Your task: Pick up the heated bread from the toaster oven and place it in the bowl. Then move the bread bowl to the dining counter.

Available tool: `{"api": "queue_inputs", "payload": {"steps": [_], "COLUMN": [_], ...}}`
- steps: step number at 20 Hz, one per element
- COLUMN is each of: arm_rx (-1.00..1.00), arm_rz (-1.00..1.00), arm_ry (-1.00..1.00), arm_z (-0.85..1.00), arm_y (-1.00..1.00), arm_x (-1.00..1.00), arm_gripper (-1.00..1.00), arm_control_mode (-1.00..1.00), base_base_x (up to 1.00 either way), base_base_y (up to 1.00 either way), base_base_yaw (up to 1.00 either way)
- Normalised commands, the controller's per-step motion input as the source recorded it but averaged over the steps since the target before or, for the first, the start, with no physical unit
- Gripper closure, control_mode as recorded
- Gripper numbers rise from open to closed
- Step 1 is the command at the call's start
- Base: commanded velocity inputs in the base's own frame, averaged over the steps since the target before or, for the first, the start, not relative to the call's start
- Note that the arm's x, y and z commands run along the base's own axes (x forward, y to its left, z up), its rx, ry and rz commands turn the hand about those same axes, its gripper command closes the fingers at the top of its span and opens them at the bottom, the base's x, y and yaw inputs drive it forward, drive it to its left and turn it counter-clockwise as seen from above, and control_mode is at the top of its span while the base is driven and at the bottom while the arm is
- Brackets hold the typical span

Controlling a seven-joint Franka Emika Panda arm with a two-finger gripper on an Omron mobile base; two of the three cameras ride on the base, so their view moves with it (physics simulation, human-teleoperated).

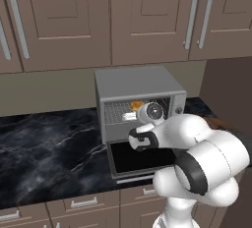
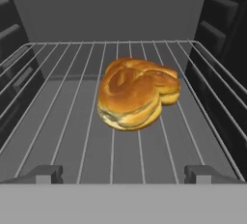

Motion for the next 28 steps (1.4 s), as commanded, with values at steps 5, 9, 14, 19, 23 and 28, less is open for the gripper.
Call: {"api": "queue_inputs", "payload": {"steps": [5, 9, 14, 19, 23, 28], "arm_rx": [0.0, 0.0, 0.0, 0.0, 0.0, 0.0], "arm_rz": [0.0, -0.02, -0.04, -0.05, -0.05, -0.09], "arm_ry": [0.08, 0.16, 0.17, 0.18, 0.19, 0.08], "arm_z": [-0.05, -0.2, -0.24, -0.35, -0.42, -0.18], "arm_y": [-0.01, -0.03, -0.06, -0.12, -0.15, -0.12], "arm_x": [-0.14, -0.46, -0.77, -0.99, -1.0, -0.85], "arm_gripper": [-1.0, -1.0, -1.0, -1.0, -1.0, -1.0], "arm_control_mode": [-1.0, -1.0, -1.0, -1.0, -1.0, -1.0], "base_base_x": [0.0, 0.0, 0.0, 0.0, 0.0, 0.0], "base_base_y": [0.0, 0.0, 0.0, 0.0, 0.0, 0.0], "base_base_yaw": [0.0, 0.0, 0.0, 0.0, 0.0, 0.0]}}
